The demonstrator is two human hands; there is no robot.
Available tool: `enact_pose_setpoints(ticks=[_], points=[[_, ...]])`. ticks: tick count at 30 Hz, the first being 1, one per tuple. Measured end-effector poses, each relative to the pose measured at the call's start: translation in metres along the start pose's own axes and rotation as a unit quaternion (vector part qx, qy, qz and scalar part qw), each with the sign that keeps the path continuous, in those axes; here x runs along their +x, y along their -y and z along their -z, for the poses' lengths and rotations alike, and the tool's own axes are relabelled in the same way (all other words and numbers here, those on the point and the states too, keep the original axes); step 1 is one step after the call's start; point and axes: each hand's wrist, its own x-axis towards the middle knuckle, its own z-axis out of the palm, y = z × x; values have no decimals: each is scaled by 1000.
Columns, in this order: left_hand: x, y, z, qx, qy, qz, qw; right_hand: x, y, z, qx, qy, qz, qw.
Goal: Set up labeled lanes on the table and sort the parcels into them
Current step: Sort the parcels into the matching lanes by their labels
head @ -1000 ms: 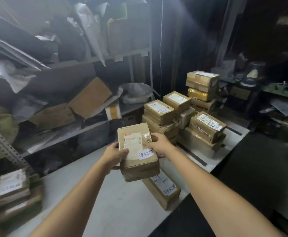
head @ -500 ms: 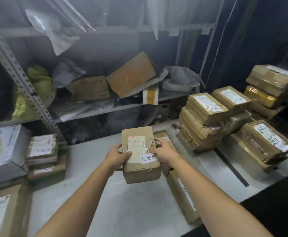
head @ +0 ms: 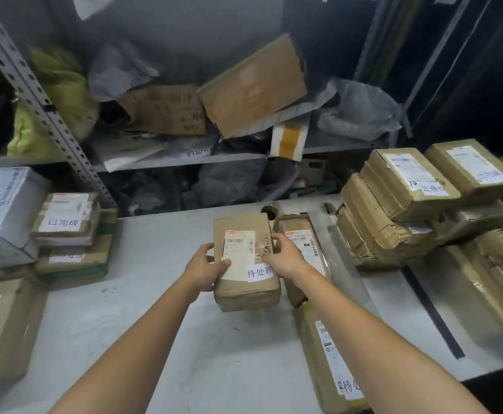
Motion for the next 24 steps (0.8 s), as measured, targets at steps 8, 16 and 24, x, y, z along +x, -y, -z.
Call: enact_pose_setpoints(ticks=[8, 16, 24], points=[[29, 17, -16, -16, 3, 14, 1000, 29, -19, -12, -40, -2, -20, 999], [47, 23, -32, -10, 4, 13, 1000, 46, -25, -22, -42, -2, -59, 997], [50, 9, -26, 96, 9, 16, 995, 48, -13, -21, -49, 8, -91, 995]])
